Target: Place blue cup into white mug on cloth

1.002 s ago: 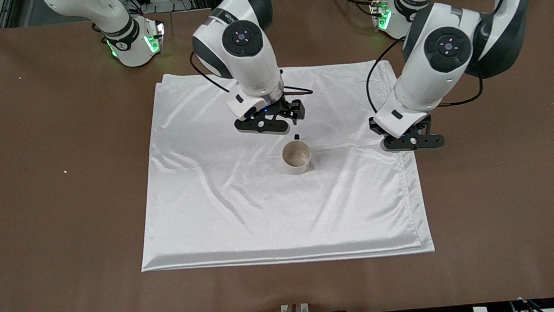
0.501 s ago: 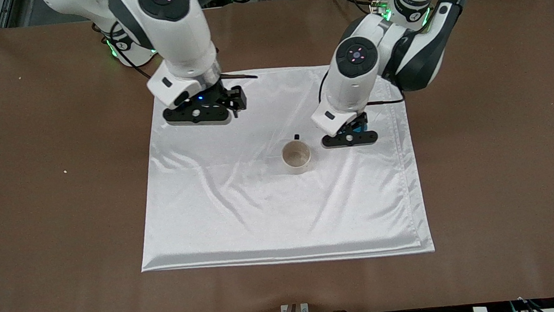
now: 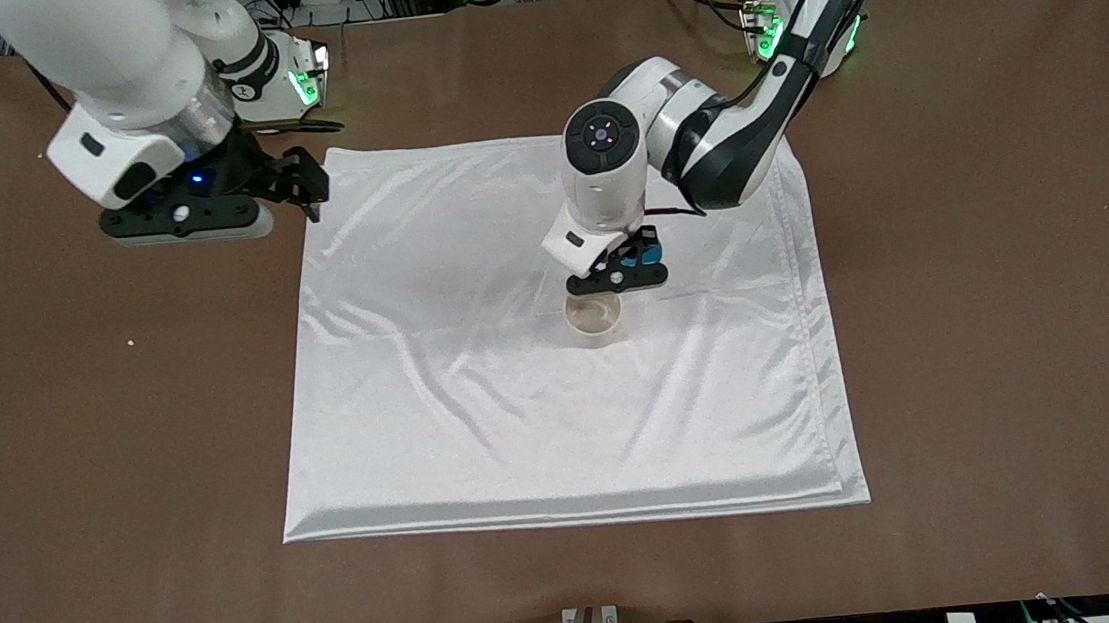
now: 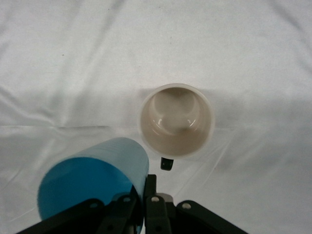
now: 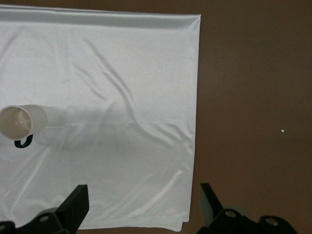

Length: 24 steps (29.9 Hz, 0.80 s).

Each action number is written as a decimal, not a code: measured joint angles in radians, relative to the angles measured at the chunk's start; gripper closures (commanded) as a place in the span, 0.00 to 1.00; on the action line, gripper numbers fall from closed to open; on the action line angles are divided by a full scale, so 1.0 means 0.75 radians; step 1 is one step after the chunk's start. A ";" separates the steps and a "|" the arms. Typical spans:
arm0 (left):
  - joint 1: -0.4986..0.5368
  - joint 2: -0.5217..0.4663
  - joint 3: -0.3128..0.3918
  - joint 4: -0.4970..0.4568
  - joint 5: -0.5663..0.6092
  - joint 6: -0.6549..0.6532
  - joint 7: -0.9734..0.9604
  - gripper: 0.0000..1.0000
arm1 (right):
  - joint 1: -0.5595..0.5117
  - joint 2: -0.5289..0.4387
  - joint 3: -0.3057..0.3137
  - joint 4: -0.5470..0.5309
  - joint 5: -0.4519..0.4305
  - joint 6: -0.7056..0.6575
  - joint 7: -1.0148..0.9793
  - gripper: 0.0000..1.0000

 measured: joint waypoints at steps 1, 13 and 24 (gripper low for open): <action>-0.005 0.010 0.000 0.007 0.000 0.005 -0.004 1.00 | -0.018 -0.003 0.000 -0.001 0.000 -0.006 -0.014 0.00; -0.042 0.112 0.007 0.057 0.008 0.084 -0.028 1.00 | -0.291 0.000 -0.002 -0.045 0.000 -0.014 -0.355 0.00; -0.045 0.138 0.028 0.114 0.025 0.099 -0.029 1.00 | -0.448 0.004 -0.001 -0.086 0.002 0.029 -0.431 0.00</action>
